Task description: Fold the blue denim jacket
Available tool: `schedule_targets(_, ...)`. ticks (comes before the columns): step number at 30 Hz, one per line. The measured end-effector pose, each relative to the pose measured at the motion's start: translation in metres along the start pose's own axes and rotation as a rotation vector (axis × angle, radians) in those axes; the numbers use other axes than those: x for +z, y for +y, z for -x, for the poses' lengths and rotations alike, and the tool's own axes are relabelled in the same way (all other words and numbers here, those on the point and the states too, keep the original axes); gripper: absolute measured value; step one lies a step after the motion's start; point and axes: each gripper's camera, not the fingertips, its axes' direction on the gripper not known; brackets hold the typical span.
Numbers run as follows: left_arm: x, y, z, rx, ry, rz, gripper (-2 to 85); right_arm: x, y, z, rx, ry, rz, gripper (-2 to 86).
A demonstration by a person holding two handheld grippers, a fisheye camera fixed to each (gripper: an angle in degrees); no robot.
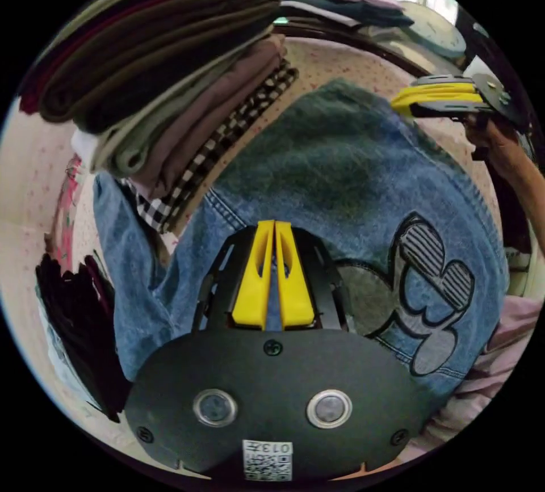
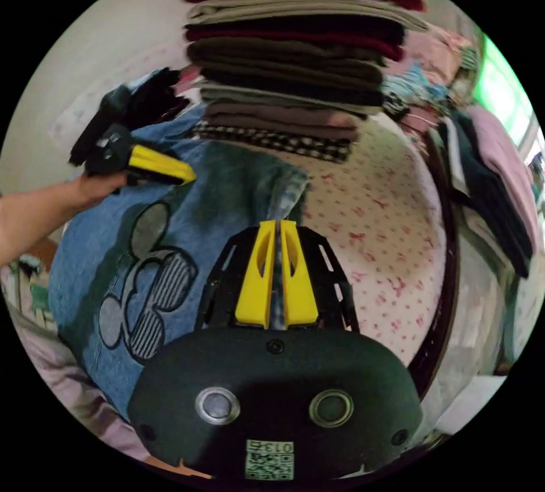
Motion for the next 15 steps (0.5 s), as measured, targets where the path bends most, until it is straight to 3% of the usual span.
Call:
schedule_targets(2,0.005,0.004,0.030,-0.122,0.155,-0.007,-0.3,-0.017,0.006,-0.035,0.106,-0.041,-0.059,1.2)
schedule_targets(5,0.005,0.013,0.028,-0.155,0.150,-0.040,-0.4,-0.024,0.009,-0.070,0.158,-0.074,-0.066,2.1)
schedule_targets(11,-0.031,0.024,-0.003,-0.116,0.075,-0.139,-0.4,0.012,-0.017,-0.071,0.011,-0.065,0.046,6.7)
schedule_targets(15,-0.035,0.039,-0.007,-0.131,0.070,-0.121,-0.4,0.019,-0.036,-0.050,-0.136,-0.203,0.071,9.0)
